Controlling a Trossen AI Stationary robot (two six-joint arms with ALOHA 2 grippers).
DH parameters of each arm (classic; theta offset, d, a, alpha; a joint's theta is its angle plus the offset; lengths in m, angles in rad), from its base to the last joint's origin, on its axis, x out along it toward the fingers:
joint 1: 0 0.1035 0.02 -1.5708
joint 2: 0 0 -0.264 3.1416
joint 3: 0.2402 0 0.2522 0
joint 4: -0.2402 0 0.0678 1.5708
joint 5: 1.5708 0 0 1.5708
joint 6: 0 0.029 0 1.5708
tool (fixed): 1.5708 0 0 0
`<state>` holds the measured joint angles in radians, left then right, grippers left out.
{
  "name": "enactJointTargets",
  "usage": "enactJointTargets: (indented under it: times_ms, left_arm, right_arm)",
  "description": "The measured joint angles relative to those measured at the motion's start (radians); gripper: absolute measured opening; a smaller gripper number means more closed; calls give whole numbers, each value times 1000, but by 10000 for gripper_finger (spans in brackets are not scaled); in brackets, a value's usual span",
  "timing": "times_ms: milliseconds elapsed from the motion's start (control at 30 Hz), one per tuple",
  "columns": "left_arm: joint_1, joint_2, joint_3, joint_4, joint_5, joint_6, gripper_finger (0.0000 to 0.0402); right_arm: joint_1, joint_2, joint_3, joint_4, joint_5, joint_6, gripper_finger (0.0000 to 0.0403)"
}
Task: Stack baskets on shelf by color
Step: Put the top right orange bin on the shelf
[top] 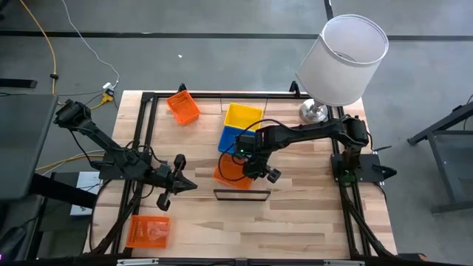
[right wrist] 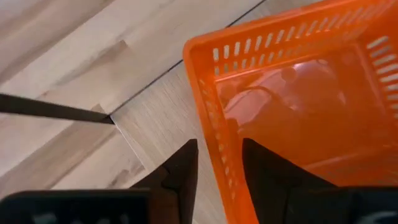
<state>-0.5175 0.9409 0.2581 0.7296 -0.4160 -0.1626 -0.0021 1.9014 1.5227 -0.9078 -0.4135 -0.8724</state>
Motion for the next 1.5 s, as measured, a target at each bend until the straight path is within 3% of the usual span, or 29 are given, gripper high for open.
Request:
enactJointTargets:
  times_ms: [367, 500, 633, 833, 967, 1133, 1333, 1500]
  left_arm:
    - [0, 2, 0, -55, -116, 2, 0]
    - [12, 22, 0, -106, -210, -13, 0]
    - [80, 67, 0, -178, -247, -126, 0]
    - [284, 151, 1, -287, -58, -292, 0]
    - [407, 184, 1, -318, 55, -348, 0]
    - [523, 223, 2, -383, 116, -416, 0]
    - [571, 296, 3, -306, 245, -428, 0]
    - [567, 324, 37, -290, 295, -420, 0]
  right_arm:
    - [0, -151, 0, -69, 121, 4, 108]
    - [0, -192, 0, -142, 162, 67, 67]
    - [-12, -200, -4, -222, 178, 147, 9]
    - [-27, -253, -187, -163, 257, 291, 2]
    - [-31, -376, -372, -46, 304, 414, 1]
    - [8, -567, -594, 195, 333, 565, 0]
    - [80, -731, -786, 511, 507, 683, 0]
    - [105, -776, -889, 756, 660, 766, 0]
